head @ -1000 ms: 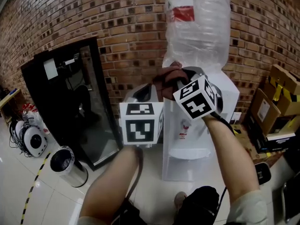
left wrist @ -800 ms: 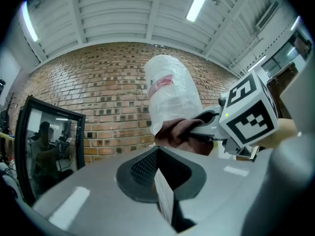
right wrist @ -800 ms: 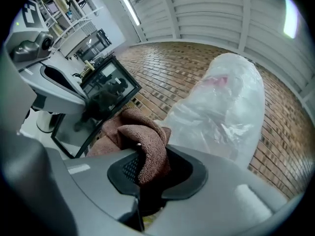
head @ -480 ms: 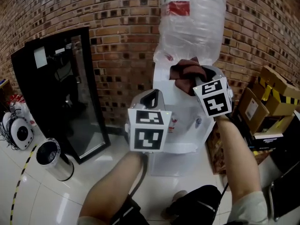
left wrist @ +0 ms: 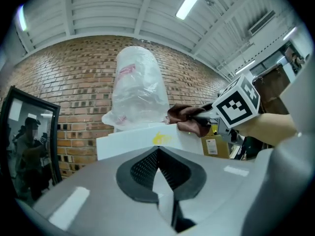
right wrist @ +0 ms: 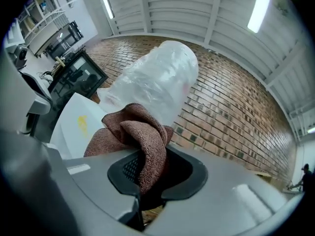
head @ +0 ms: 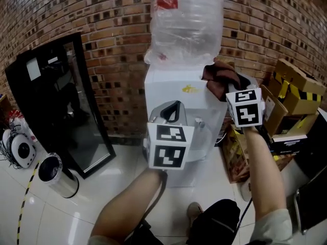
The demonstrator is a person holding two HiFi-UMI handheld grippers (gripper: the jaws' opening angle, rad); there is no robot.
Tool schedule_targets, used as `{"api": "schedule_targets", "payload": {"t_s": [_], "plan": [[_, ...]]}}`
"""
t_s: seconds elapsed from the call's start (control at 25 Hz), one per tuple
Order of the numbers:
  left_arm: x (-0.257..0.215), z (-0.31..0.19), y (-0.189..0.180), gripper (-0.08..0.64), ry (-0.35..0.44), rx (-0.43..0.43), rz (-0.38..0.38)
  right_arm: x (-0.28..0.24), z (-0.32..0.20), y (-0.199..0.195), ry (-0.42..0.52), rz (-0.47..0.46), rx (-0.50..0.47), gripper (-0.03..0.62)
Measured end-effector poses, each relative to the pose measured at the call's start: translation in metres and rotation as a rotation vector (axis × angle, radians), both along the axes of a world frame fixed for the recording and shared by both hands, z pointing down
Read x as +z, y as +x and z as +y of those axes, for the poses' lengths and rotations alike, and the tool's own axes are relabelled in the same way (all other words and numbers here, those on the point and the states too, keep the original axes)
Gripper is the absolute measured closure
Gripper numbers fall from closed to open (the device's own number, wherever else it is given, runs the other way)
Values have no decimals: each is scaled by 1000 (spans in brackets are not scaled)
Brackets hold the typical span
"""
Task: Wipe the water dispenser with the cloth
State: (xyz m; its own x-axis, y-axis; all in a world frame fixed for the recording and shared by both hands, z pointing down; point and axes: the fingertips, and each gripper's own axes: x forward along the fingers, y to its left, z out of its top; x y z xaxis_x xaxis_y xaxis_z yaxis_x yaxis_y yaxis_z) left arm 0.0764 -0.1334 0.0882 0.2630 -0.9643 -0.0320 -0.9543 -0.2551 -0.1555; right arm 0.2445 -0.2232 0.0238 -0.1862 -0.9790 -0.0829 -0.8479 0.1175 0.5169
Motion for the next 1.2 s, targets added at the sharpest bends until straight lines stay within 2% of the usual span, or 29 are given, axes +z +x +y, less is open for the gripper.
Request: {"api": "schedule_targets", "payload": {"t_s": [0.2, 0.28, 0.4, 0.48, 0.56, 0.64, 0.68, 0.76, 0.88, 0.96, 1.08, 1.2], "plan": [[31, 1, 28, 560, -2, 54, -1, 7, 10, 16, 94, 0, 5, 512], [56, 1, 29, 560, -7, 57, -1, 16, 15, 23, 117, -53, 15, 514], [104, -3, 18, 560, -50, 35, -31, 49, 20, 35, 99, -132, 41, 514], [125, -6, 9, 560, -78, 17, -1, 63, 22, 38, 88, -198, 25, 514], [128, -12, -3, 560, -81, -11, 37, 64, 26, 42, 112, -292, -4, 512], [108, -16, -16, 560, -34, -34, 55, 53, 39, 44, 184, -377, -22, 511], [97, -15, -22, 560, 1, -49, 58, 45, 48, 41, 224, -386, -37, 511], [80, -11, -35, 560, 54, -83, 59, 25, 66, 19, 299, -337, -102, 509], [75, -6, -53, 560, 64, -113, 48, 13, 91, -24, 395, -240, -216, 509], [74, -2, -67, 560, 69, -146, 44, 9, 101, -59, 415, -172, -270, 509], [68, 3, -89, 560, 90, -196, 45, 8, 110, -108, 425, -146, -352, 509], [64, 8, -107, 560, 99, -217, 47, 16, 117, -154, 439, -111, -392, 509]]}}
